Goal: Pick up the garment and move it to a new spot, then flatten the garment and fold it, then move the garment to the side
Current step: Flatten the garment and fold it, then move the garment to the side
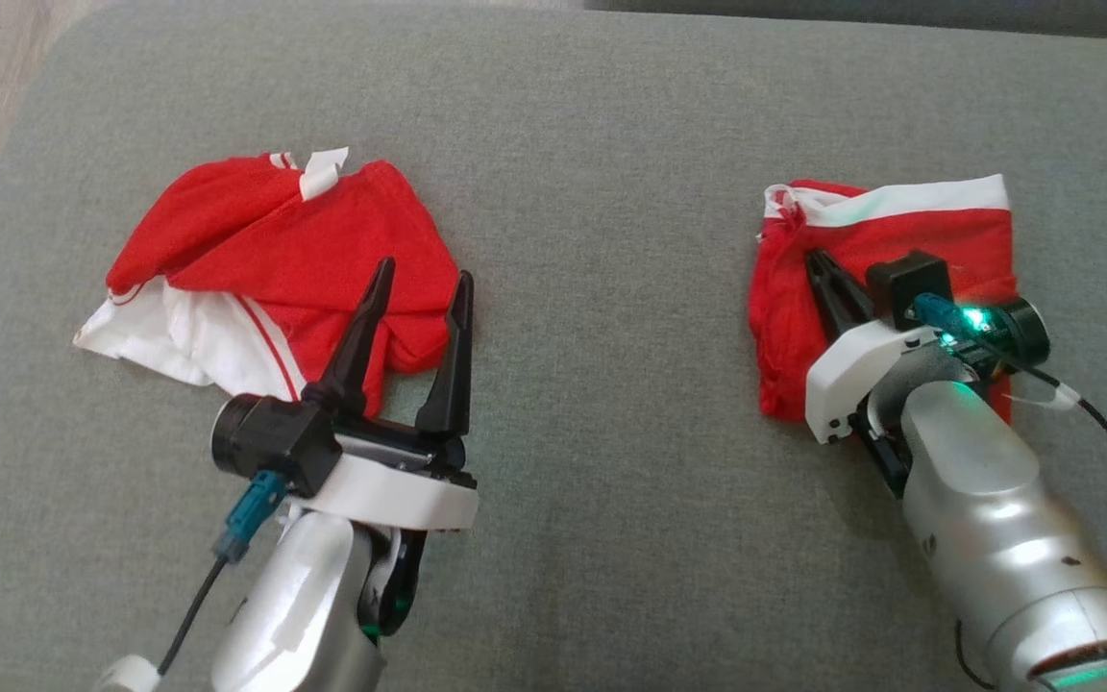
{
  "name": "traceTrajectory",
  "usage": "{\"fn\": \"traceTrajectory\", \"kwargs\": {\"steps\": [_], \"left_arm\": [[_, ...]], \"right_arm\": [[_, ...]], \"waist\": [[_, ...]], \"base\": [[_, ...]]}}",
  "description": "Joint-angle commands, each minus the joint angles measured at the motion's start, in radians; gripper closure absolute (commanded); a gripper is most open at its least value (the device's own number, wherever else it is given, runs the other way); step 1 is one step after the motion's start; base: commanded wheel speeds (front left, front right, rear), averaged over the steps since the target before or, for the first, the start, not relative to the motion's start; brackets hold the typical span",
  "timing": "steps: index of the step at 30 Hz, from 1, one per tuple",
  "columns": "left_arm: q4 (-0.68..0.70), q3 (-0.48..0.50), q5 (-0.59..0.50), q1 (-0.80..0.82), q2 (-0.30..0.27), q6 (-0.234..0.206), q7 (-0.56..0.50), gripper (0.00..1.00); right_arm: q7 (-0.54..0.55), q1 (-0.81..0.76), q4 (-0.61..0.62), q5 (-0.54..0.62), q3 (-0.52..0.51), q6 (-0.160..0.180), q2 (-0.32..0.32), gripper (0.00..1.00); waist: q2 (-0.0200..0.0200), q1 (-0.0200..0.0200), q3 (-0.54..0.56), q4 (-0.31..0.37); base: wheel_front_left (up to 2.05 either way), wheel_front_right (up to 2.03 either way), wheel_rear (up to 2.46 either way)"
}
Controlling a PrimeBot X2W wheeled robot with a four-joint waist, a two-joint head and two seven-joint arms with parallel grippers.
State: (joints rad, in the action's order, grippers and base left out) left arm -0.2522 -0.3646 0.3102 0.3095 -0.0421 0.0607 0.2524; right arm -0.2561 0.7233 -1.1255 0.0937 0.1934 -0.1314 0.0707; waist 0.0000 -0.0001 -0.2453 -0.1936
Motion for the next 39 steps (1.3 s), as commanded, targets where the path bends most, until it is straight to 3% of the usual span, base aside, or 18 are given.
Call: {"fn": "traceTrajectory", "kwargs": {"steps": [1, 8, 15, 22, 23, 24, 32, 39], "left_arm": [[0.028, 0.024, 0.006, 0.034, -0.008, -0.007, 0.009, 0.00], [0.027, 0.061, -0.008, 0.017, -0.008, -0.007, 0.009, 0.00], [0.029, 0.097, -0.021, -0.015, -0.008, 0.000, 0.009, 0.00], [0.030, 0.131, -0.030, -0.061, -0.008, 0.004, 0.009, 0.00], [0.029, 0.136, -0.031, -0.069, -0.008, 0.004, 0.009, 0.00], [0.027, 0.144, -0.030, -0.086, -0.008, 0.004, 0.009, 0.00], [0.009, 0.155, -0.038, -0.129, -0.008, 0.009, 0.009, 0.00], [0.013, 0.157, -0.035, -0.140, -0.008, 0.005, 0.009, 0.00]], "right_arm": [[-0.002, 0.005, 0.002, -0.012, 0.031, 0.001, -0.020, 1.00], [-0.005, 0.009, 0.082, -0.066, -0.017, 0.001, -0.020, 1.00], [-0.005, -0.114, 0.347, -0.051, -0.157, 0.001, -0.008, 1.00], [-0.006, -0.298, 0.598, -0.015, -0.218, 0.001, -0.014, 1.00], [-0.006, -0.324, 0.626, -0.022, -0.221, 0.001, -0.016, 0.92], [-0.006, -0.375, 0.675, -0.034, -0.222, 0.001, -0.018, 0.00], [-0.006, -0.496, 0.743, -0.110, -0.191, 0.001, -0.020, 0.00], [-0.006, -0.499, 0.749, -0.120, -0.186, 0.001, -0.020, 0.00]], "waist": [[0.0000, 0.0001, 0.005, 0.004], [0.0000, 0.0001, 0.049, 0.054], [0.0000, 0.0001, 0.108, 0.127], [0.0000, 0.0001, 0.154, 0.202], [0.0000, 0.0001, 0.161, 0.210], [0.0000, 0.0001, 0.175, 0.225], [0.0000, 0.0001, 0.203, 0.249], [0.0000, 0.0001, 0.205, 0.248]], "base": [[0.00, 0.00, 0.00], [0.00, 0.00, 0.00], [0.00, 0.00, 0.00], [0.00, 0.00, 0.00], [0.00, 0.00, 0.00], [0.00, 0.00, 0.00], [0.00, 0.00, 0.00], [0.00, 0.00, 0.00]]}}
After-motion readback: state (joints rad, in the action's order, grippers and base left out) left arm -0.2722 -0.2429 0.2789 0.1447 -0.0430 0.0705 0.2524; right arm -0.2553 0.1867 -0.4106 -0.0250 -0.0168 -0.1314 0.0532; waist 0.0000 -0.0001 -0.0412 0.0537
